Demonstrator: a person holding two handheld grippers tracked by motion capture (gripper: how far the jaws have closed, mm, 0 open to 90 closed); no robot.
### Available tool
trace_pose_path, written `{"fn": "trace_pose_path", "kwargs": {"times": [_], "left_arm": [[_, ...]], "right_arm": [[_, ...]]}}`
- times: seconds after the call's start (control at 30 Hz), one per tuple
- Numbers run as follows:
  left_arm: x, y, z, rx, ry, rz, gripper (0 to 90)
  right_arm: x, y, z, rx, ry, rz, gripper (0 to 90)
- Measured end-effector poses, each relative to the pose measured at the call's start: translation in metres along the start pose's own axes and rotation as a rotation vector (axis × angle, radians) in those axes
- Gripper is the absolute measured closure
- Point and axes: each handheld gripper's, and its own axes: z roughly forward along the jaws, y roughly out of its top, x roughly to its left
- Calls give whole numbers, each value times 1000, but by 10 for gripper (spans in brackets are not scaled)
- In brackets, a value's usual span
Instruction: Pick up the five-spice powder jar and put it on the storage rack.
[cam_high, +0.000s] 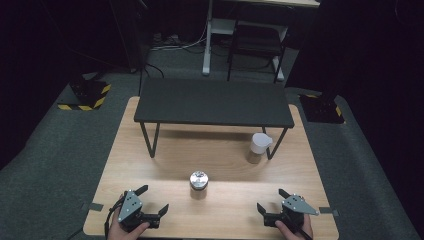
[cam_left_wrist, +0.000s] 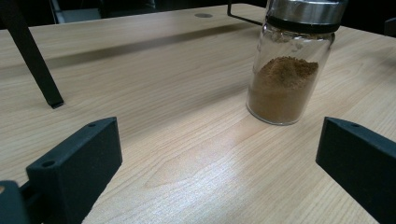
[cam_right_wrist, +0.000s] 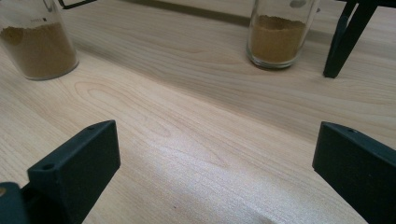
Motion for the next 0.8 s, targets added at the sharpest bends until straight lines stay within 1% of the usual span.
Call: {"fn": "trace_pose_path", "kwargs": {"times": [0.07,0.1,0.23,0.3,0.33,0.47,0.6,0.73,0.8], "left_arm": [[0,-1,-1,-6,2,1,5],[0,-2,-1,-11,-1,-4,5],[3,-4,-3,-18,1,-34,5],[4,-4,-4,-19,4,-45,5],[4,-5,-4,-22,6,-58,5],[6,-5,-5,-23,-3,-62,5],[7,-6,-6,-22,-4,-69,5],[7,-5,-7,-17,-7,-54,5],[5,-5,-7,-17,-2,-45,5]], "right_arm": [[-1,0,0,-1,2,1,5],[-2,-1,0,-5,7,9,5],[-4,-1,0,-3,12,19,5],[-4,-1,-1,-8,16,16,5],[-4,-1,-1,-7,13,16,5],[-3,0,0,-1,11,16,5],[-5,-1,0,-4,12,29,5],[-5,-2,-1,-9,11,31,5],[-4,-2,-1,-10,11,21,5]]}}
